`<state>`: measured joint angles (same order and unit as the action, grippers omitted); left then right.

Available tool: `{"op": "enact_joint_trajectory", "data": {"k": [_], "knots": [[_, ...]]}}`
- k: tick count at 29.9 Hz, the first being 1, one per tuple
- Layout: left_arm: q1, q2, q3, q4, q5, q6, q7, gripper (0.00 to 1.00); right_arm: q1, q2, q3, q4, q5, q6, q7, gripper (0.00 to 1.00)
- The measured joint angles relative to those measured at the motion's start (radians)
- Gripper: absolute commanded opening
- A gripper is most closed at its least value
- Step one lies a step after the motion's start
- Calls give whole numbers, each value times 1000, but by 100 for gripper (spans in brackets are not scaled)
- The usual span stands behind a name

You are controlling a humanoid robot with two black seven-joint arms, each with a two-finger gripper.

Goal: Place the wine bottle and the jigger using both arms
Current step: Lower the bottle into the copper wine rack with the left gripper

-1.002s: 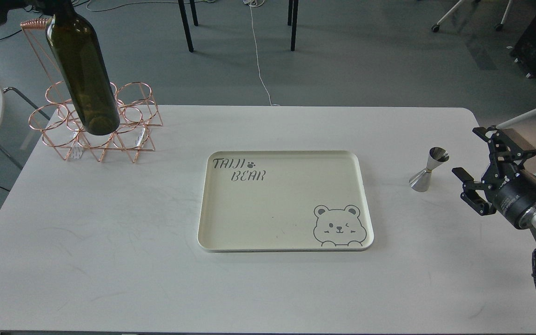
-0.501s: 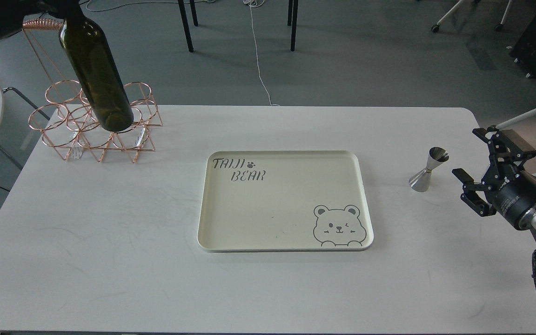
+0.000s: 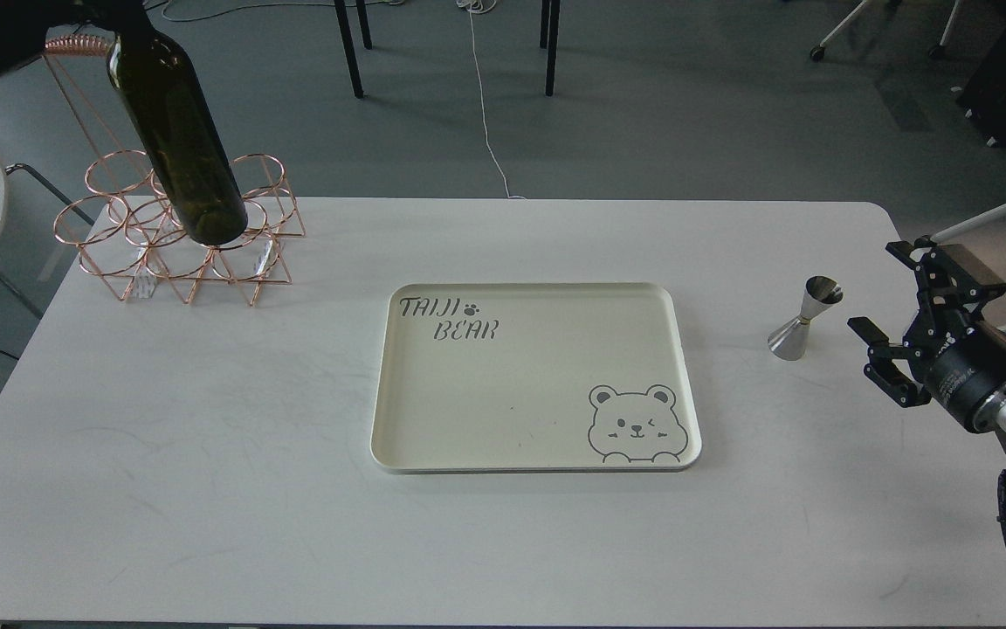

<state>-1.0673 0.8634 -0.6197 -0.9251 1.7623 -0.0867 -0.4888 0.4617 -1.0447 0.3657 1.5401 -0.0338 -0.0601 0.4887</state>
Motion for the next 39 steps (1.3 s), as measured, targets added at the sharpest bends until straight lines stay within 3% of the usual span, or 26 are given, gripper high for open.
{"op": "enact_joint_trajectory", "data": {"k": [39], "knots": [[-37,-97,2,141,-1,12,0,3,0,-1,-4,-1,0,0,0,98]]}}
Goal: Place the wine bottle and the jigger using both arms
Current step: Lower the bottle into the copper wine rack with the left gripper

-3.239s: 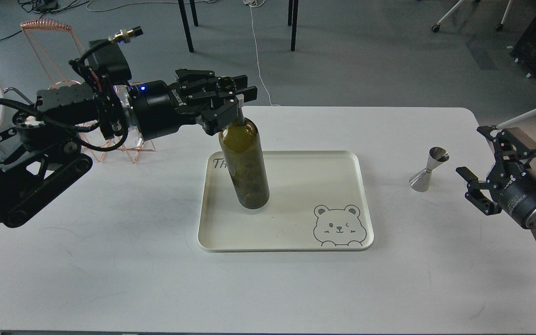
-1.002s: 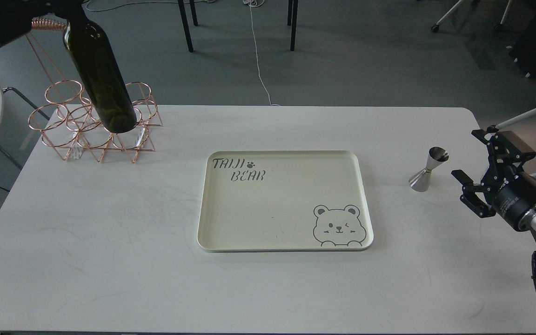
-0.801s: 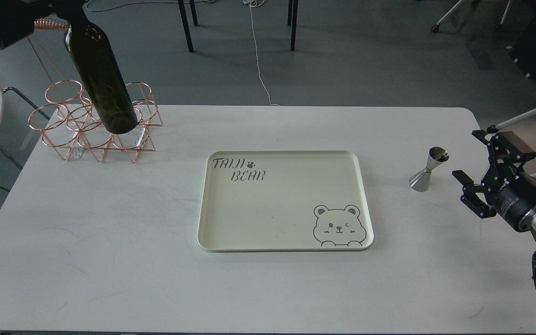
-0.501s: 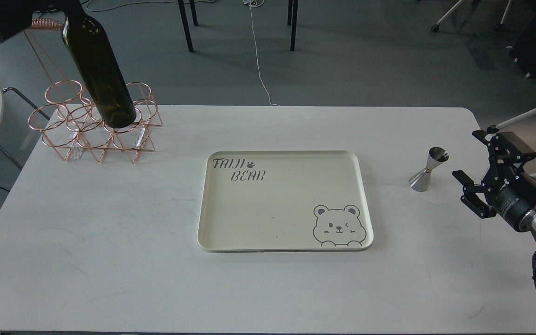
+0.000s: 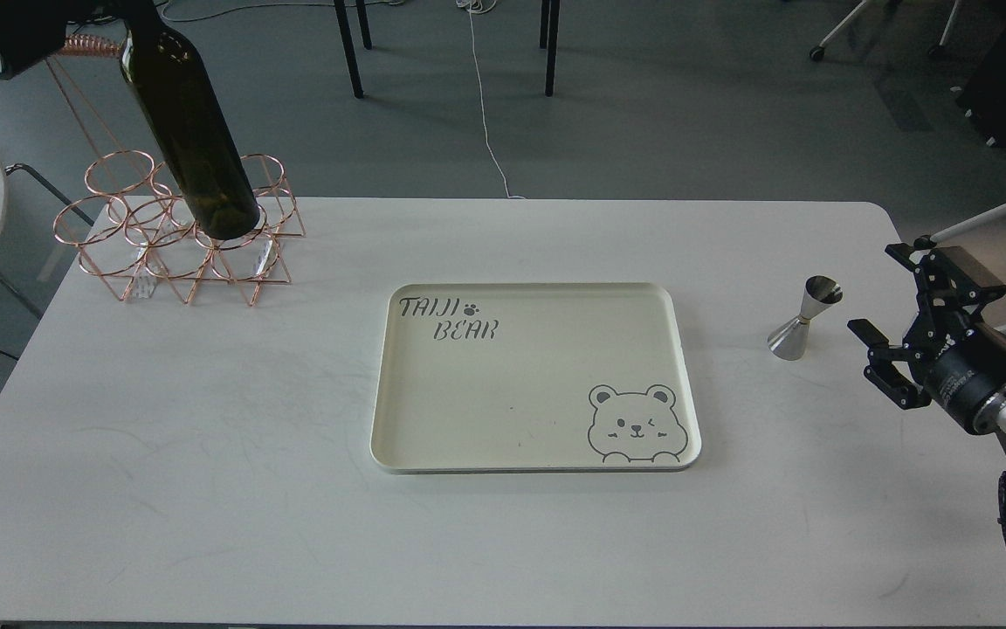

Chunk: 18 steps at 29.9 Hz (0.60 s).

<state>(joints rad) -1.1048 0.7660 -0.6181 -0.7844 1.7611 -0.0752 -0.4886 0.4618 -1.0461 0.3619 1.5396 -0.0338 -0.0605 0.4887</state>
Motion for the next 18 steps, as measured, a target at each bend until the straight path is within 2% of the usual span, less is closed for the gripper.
{"op": "enact_joint_trajectory", "data": {"k": [18], "knots": [[13,-24,27,32,-4,30,0,3,-2,0,-1,-1,0,0,0,98]]}}
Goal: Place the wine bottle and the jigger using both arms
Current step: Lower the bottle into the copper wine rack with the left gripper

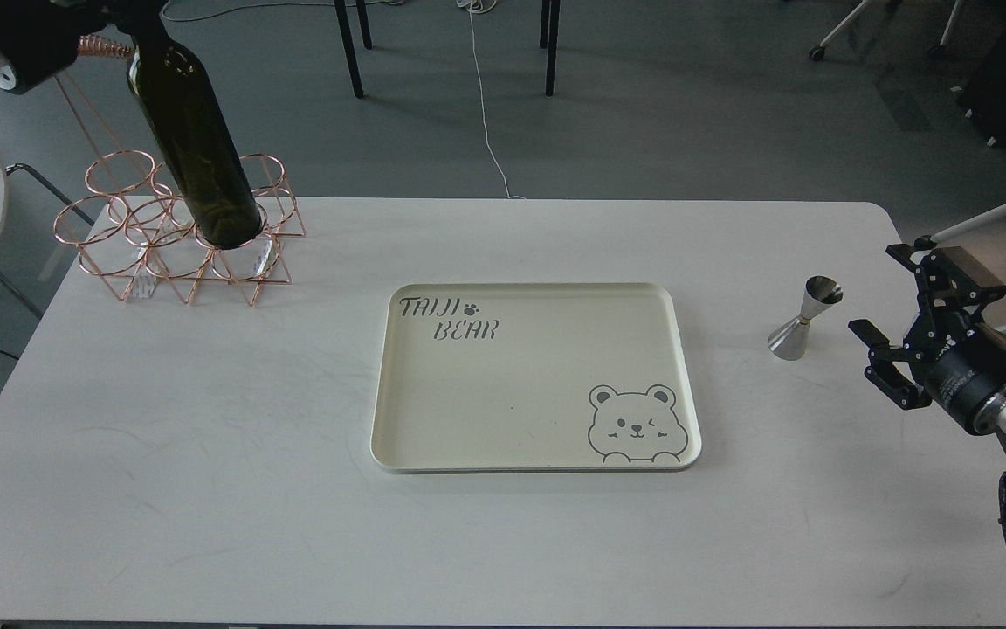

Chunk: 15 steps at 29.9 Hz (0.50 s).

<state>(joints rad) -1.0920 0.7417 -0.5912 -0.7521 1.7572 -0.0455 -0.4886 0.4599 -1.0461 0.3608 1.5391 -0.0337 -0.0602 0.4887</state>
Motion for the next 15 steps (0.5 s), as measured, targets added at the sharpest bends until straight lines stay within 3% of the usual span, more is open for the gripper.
{"op": "enact_joint_trajectory", "data": {"k": [15], "knots": [[39,-4,96,6,-101,63,0,6,-6,0,-3,1,0,-1,0,98]]}}
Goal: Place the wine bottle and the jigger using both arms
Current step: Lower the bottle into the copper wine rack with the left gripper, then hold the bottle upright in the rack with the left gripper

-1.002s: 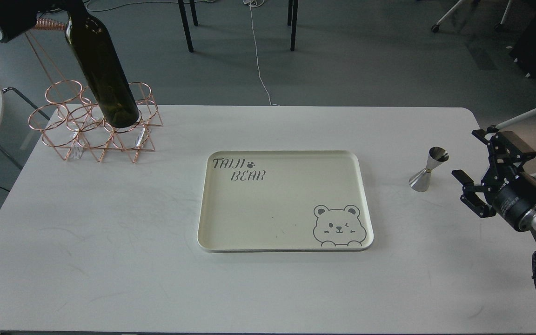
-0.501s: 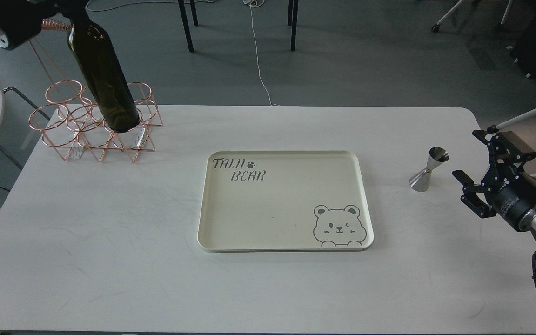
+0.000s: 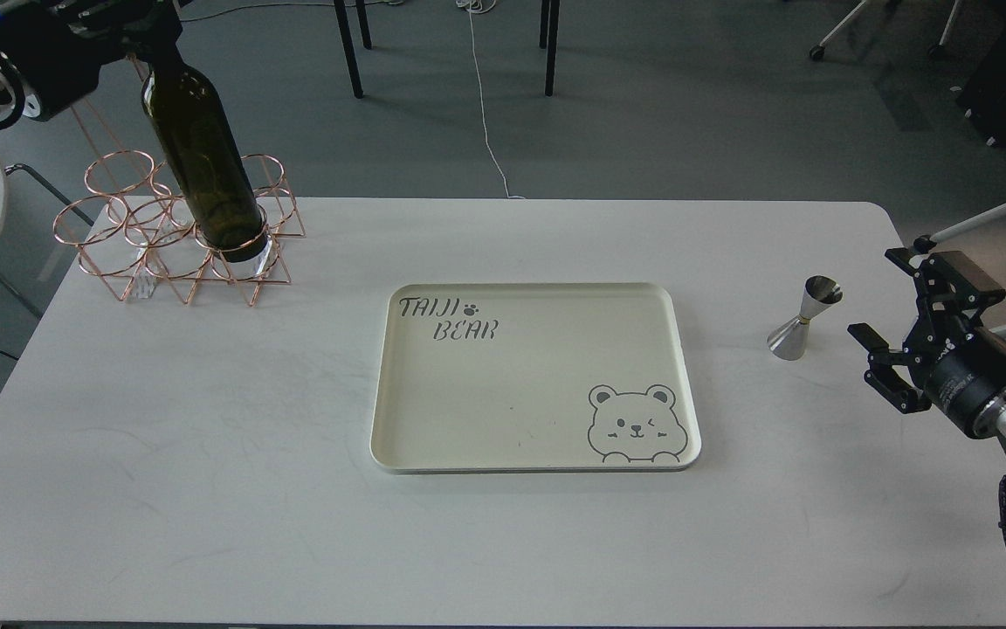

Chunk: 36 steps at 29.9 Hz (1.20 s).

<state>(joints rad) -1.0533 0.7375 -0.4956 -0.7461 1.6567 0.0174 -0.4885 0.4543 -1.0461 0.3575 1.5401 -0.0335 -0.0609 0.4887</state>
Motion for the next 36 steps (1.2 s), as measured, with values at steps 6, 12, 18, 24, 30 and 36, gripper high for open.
{"op": "enact_joint_trajectory", "data": {"k": [6,12,18,24,30,36], "knots": [[34,-17,0,0,-10,3,0,8,-3,0,0,0,0,1,0,98],[59,-23,0,0,-13,2,0,15,-7,0,-2,0,0,0,0,98],[67,-39,0,4,-14,1,0,25,-11,0,-2,0,0,0,0,98],[74,-41,3,11,-15,-1,0,46,-11,0,-2,0,0,0,0,98],[74,-40,6,11,-13,-1,0,82,-11,0,-1,-1,0,1,0,98],[72,-38,6,11,-13,-1,0,84,-11,0,3,-1,0,1,0,98]]}}
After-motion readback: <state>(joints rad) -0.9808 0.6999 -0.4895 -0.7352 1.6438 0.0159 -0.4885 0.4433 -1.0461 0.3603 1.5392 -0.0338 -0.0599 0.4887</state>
